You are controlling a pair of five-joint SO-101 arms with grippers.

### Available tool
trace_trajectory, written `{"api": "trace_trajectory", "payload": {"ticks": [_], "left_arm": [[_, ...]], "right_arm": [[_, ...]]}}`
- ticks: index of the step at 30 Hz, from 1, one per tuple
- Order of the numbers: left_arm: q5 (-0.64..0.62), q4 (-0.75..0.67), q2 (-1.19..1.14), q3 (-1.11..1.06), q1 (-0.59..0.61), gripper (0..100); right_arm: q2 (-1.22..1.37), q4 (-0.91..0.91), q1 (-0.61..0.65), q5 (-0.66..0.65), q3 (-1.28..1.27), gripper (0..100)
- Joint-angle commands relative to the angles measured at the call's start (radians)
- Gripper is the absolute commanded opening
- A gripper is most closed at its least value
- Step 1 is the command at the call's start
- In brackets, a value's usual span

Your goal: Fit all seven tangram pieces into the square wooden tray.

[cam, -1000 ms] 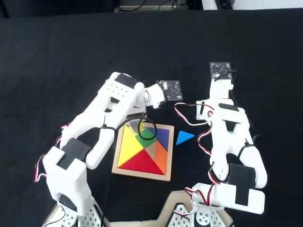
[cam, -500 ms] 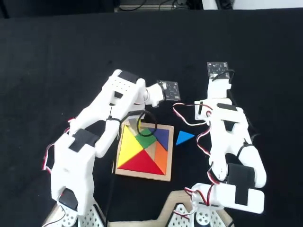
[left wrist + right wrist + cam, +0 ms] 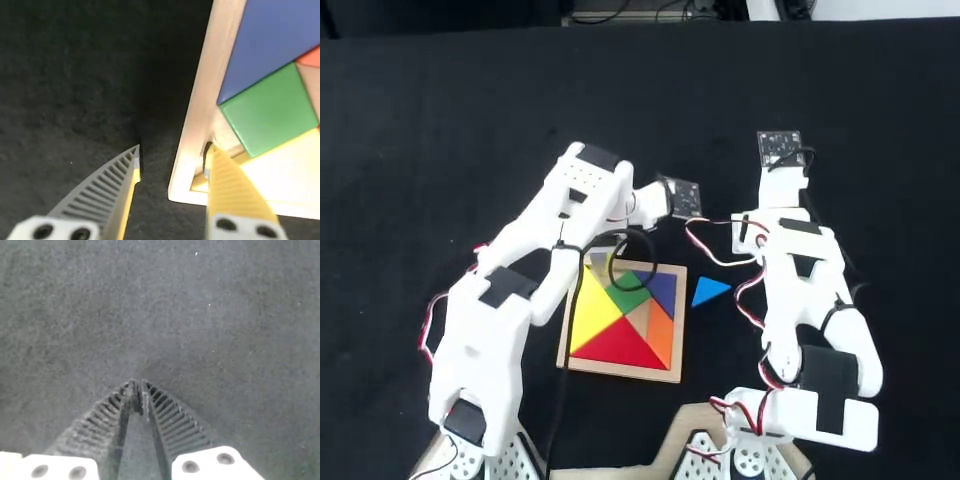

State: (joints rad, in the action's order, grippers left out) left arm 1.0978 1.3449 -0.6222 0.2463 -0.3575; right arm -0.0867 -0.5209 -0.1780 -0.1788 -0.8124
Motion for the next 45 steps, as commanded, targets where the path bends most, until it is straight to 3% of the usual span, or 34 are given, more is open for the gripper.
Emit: {"api": "trace_trajectory", "payload": {"ticks": [1,6,12,18,29,45], "left_arm": [[-0.026,0.031,-0.002,0.027,-0.035,21],[-0.028,0.038,-0.002,0.021,-0.070,20],[-0.028,0.038,-0.002,-0.005,-0.107,2],[-0.025,0.035,-0.002,0.002,-0.097,3],[0.009,0.038,-0.002,0.087,0.113,3],[0.037,0.040,-0.002,0.087,0.111,3]], "right_arm": [[-0.001,0.018,0.017,-0.009,0.061,1.1],[-0.001,0.018,0.017,-0.009,0.061,1.1],[-0.001,0.018,0.017,-0.009,0.061,1.1],[-0.001,0.018,0.017,-0.009,0.061,1.1],[-0.001,0.018,0.017,-0.009,0.061,1.1],[-0.001,0.018,0.017,-0.009,0.061,1.1]]}}
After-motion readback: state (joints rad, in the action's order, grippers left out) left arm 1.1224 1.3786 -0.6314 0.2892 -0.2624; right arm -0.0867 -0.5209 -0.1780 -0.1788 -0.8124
